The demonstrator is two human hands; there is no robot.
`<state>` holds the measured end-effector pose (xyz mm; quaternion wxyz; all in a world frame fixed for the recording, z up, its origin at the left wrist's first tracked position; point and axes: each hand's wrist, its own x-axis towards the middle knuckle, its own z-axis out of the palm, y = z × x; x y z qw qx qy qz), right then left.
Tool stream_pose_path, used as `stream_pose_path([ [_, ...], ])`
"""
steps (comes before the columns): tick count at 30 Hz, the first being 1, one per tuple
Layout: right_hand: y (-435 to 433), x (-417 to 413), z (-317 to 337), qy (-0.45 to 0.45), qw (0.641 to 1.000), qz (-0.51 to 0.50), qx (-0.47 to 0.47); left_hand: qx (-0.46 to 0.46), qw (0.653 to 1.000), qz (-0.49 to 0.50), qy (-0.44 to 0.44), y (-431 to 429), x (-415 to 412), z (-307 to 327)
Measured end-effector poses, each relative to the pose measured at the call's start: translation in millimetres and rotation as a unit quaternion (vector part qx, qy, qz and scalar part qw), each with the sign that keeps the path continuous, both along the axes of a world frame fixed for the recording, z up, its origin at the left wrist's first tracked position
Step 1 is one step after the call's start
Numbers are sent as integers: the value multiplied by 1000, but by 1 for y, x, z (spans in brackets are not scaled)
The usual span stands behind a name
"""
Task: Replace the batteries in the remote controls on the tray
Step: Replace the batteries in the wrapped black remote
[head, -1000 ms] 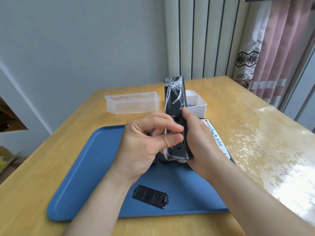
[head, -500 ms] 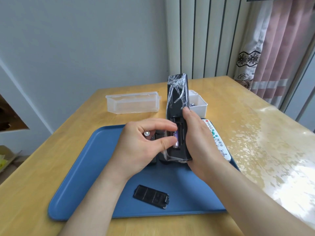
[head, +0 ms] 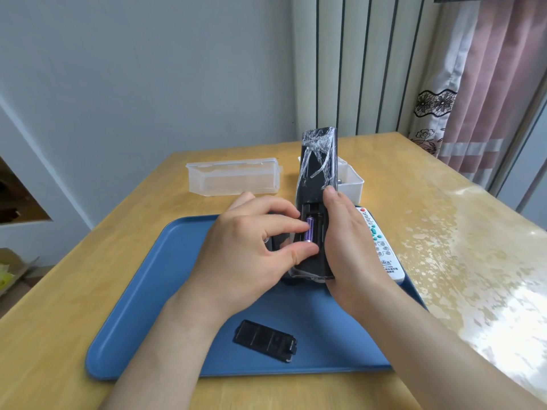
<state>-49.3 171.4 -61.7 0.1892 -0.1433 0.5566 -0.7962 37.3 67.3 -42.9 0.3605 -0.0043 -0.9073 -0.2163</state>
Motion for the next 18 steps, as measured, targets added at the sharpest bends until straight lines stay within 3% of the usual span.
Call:
stream_pose_path([
  [7,-4,1,-1,50,998,-29,0,105,993,34,-45,12,-6,-5],
  [10,-7,6,-4,89,995,-36,16,250,965,10,-75,11,-7,-4],
  [15,-8,9,-5,99,994,-28,21,339,938,20,-69,19,-14,-9],
  [18,-6,8,-2,57,998,7,24,421,904,2,-74,20,-14,-7],
])
